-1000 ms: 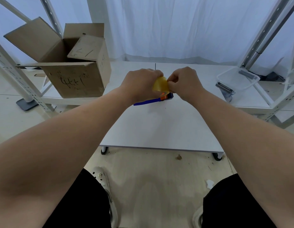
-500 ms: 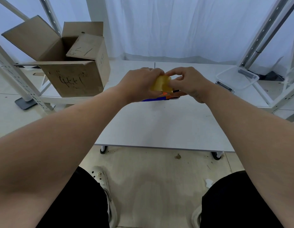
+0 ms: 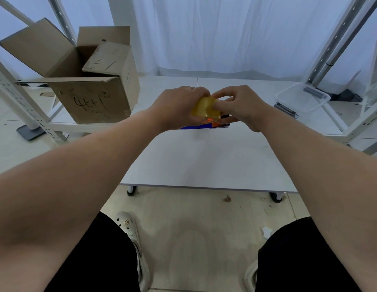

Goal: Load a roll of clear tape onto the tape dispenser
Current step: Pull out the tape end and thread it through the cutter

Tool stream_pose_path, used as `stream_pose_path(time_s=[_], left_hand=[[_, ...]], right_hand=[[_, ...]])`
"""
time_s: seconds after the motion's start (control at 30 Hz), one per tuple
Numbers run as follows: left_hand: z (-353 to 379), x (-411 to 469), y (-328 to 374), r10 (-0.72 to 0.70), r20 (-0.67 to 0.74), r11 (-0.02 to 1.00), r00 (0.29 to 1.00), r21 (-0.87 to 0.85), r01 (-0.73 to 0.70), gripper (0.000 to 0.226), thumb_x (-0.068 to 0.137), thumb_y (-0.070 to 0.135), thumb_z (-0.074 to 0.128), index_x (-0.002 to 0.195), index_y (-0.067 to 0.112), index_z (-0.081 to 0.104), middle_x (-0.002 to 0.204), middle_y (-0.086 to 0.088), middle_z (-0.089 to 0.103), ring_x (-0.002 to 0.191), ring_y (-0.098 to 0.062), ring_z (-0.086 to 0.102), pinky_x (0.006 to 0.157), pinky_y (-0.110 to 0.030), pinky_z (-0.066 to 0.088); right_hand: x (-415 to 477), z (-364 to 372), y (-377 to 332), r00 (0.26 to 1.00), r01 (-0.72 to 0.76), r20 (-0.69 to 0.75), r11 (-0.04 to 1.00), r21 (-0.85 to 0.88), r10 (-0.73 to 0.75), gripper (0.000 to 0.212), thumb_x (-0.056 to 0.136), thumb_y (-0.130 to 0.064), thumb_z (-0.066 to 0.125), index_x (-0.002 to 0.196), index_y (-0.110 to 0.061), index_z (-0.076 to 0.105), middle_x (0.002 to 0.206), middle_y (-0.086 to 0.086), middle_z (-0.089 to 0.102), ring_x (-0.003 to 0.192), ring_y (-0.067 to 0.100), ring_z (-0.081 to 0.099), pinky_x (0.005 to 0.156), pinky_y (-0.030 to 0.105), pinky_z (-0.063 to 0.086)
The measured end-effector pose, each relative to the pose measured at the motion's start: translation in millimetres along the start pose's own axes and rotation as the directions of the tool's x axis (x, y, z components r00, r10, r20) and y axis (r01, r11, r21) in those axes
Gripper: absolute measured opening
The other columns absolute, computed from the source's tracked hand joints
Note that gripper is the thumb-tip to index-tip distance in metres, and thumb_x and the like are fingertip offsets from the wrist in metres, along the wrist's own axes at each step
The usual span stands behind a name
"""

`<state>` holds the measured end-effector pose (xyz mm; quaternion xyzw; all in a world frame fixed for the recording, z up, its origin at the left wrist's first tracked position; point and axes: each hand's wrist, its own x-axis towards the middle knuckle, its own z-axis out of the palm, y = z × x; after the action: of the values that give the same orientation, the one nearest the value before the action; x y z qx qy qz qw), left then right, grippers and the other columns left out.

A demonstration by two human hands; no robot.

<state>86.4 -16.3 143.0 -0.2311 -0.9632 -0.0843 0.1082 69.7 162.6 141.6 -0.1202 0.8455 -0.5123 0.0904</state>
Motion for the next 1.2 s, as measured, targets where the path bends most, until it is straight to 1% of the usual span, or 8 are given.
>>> stream_pose_path(time_s=[0.13, 0.3, 0.53, 0.7, 0.8, 0.9, 1.1, 1.2], left_hand=[[-1.1, -1.3, -1.4, -0.012, -0.009, 0.999, 1.000, -0.030, 0.012, 0.062, 0.079, 0.052, 0.065, 0.131, 0.025, 0.044, 0.121, 0.001, 0.059, 0.109, -0.019, 0.052, 0.075, -0.028, 0.037], [-4.2, -2.9, -1.8, -0.024, -0.019, 0.999, 1.000, -0.048, 0.023, 0.062, 0.079, 0.051, 0.065, 0.131, 0.024, 0.044, 0.122, 0.001, 0.058, 0.110, -0.020, 0.052, 0.077, -0.028, 0.039], [-3.6, -3.1, -1.4, -0.015, -0.011, 1.000, 1.000, -0.021, 0.015, 0.060, 0.080, 0.051, 0.065, 0.130, 0.024, 0.045, 0.121, 0.001, 0.059, 0.108, -0.020, 0.052, 0.075, -0.028, 0.039], [-5.2, -4.3, 4.0, 0.020, -0.026, 1.000, 0.999, -0.001, -0.020, 0.065, 0.078, 0.055, 0.064, 0.131, 0.026, 0.044, 0.121, 0.002, 0.059, 0.110, -0.019, 0.052, 0.074, -0.027, 0.035], [-5.6, -4.3, 3.7, 0.001, -0.029, 0.999, 1.000, -0.039, -0.002, 0.062, 0.079, 0.055, 0.063, 0.130, 0.025, 0.045, 0.121, 0.002, 0.059, 0.110, -0.019, 0.052, 0.076, -0.028, 0.038], [-6.5, -4.1, 0.3, -0.005, -0.029, 0.999, 1.000, -0.037, 0.004, 0.061, 0.079, 0.053, 0.064, 0.130, 0.024, 0.045, 0.120, 0.000, 0.060, 0.109, -0.020, 0.053, 0.077, -0.029, 0.039], [-1.8, -7.1, -1.4, 0.054, 0.039, 0.999, 0.998, -0.005, -0.054, 0.061, 0.081, 0.050, 0.064, 0.132, 0.024, 0.043, 0.120, 0.001, 0.059, 0.110, -0.018, 0.051, 0.073, -0.027, 0.034], [-0.4, -6.7, -2.1, 0.062, 0.027, 0.998, 0.998, 0.003, -0.062, 0.058, 0.082, 0.043, 0.065, 0.133, 0.024, 0.042, 0.120, 0.001, 0.059, 0.111, -0.018, 0.051, 0.073, -0.027, 0.033]], right_hand=[[1.7, 0.6, -1.6, 1.000, 0.024, -0.012, 1.000, 0.014, -0.023, 0.019, 0.086, -0.010, 0.060, 0.102, -0.020, 0.062, 0.090, 0.012, 0.070, 0.079, 0.023, 0.071, 0.068, 0.028, 0.061], [5.1, 5.0, -1.9, 0.996, 0.045, -0.083, 0.999, 0.005, -0.044, 0.020, 0.088, -0.008, 0.056, 0.104, -0.018, 0.063, 0.080, 0.007, 0.066, 0.079, 0.026, 0.070, 0.074, 0.038, 0.061], [4.1, 3.8, -2.6, 0.999, 0.029, -0.040, 1.000, 0.011, -0.029, 0.017, 0.085, -0.015, 0.062, 0.102, -0.016, 0.065, 0.091, 0.014, 0.069, 0.085, 0.028, 0.070, 0.073, 0.037, 0.061], [3.3, -0.8, 3.2, 0.990, 0.051, -0.132, 0.999, -0.015, -0.052, 0.019, 0.082, 0.002, 0.055, 0.096, -0.008, 0.064, 0.068, 0.012, 0.065, 0.074, 0.036, 0.072, 0.065, 0.044, 0.061], [3.0, -1.8, 3.3, 0.997, -0.002, -0.082, 0.996, 0.088, 0.009, 0.017, 0.086, -0.012, 0.060, 0.101, -0.008, 0.065, 0.092, 0.015, 0.067, 0.088, 0.031, 0.071, 0.070, 0.039, 0.062], [5.5, 2.6, 1.2, 1.000, -0.026, -0.005, 0.999, 0.043, 0.026, 0.024, 0.087, -0.027, 0.062, 0.110, -0.021, 0.064, 0.111, 0.012, 0.065, 0.099, 0.027, 0.067, 0.079, 0.040, 0.060], [5.3, 3.9, 3.6, 0.998, -0.049, 0.041, 0.998, -0.045, 0.051, 0.021, 0.092, -0.023, 0.054, 0.111, -0.019, 0.064, 0.117, 0.010, 0.059, 0.095, 0.028, 0.067, 0.067, 0.029, 0.060], [4.9, 2.4, 5.9, 1.000, -0.012, 0.022, 0.996, -0.088, 0.014, 0.019, 0.091, -0.012, 0.053, 0.106, -0.021, 0.062, 0.106, 0.014, 0.062, 0.086, 0.030, 0.069, 0.066, 0.030, 0.060]])
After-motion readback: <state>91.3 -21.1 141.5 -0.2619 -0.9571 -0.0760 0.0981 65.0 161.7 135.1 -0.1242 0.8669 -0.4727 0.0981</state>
